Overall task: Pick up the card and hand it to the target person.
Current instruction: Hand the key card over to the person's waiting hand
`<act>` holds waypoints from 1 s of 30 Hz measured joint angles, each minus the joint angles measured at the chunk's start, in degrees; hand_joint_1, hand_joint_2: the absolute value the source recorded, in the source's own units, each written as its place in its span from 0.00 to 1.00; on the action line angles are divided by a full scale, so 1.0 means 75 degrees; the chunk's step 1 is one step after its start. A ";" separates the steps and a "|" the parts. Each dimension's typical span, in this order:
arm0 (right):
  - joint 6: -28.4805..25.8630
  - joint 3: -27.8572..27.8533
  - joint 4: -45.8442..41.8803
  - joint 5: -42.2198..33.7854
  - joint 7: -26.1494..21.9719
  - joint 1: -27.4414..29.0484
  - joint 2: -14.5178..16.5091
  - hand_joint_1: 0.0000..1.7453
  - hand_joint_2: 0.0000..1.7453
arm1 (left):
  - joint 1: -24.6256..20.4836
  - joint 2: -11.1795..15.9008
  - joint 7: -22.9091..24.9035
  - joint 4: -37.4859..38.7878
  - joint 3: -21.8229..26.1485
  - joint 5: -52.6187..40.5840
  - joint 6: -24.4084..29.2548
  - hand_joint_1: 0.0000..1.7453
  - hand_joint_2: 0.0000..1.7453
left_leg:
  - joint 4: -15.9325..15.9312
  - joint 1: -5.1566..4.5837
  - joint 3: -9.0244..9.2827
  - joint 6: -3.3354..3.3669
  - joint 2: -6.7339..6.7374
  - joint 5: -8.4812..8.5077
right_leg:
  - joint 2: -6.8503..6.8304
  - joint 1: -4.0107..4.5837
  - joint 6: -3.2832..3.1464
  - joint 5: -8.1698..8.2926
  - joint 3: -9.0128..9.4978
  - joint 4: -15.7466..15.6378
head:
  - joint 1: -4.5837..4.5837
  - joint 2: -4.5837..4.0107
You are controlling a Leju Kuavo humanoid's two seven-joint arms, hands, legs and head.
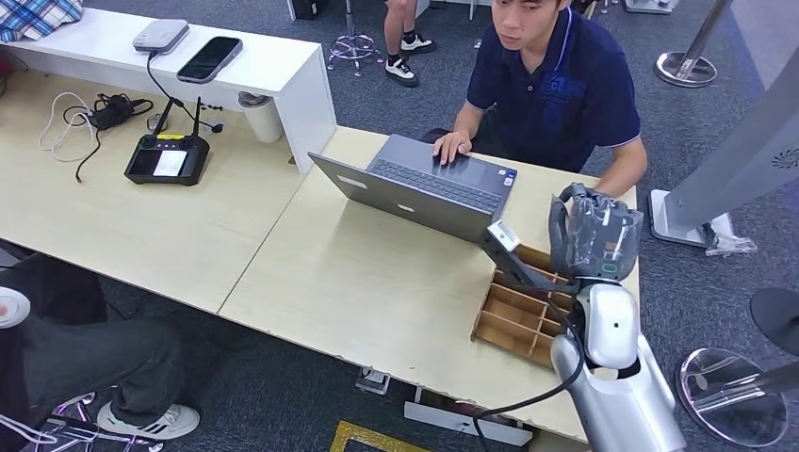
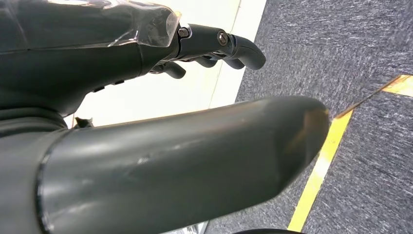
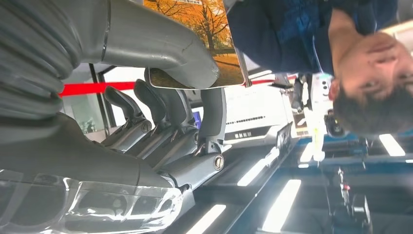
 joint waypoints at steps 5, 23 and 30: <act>0.0090 -0.0058 0.0082 0.0002 -0.0006 -0.0224 0.0003 0.96 1.00 | -0.0002 0.0003 0.0008 -0.0002 0.0000 -0.0030 0.0001 0.00 0.00 | 0.0000 0.0000 0.0000 0.0000 -0.0001 0.0001 | 0.0000 0.0000 0.0001 0.0002 0.0001 0.0000 | 0.0000 0.0000; 0.0132 -0.0052 0.0744 0.0050 0.0141 -0.0649 0.0122 0.93 1.00 | 0.0008 0.0060 0.0175 -0.0110 0.0000 -0.0230 0.0006 0.00 0.00 | 0.0000 0.0000 -0.0003 0.0001 -0.0001 0.0002 | -0.0001 0.0000 0.0000 0.0003 0.0000 0.0000 | 0.0001 0.0000; -0.0184 -0.0049 0.1372 0.0163 0.0364 -0.0964 0.0174 0.00 1.00 | -0.0012 0.0034 0.0312 -0.0108 0.0000 -0.0562 0.0009 0.00 0.00 | 0.0000 0.0001 -0.0003 -0.0002 -0.0003 0.0005 | -0.0002 0.0000 0.0000 0.0005 0.0000 0.0000 | 0.0001 0.0000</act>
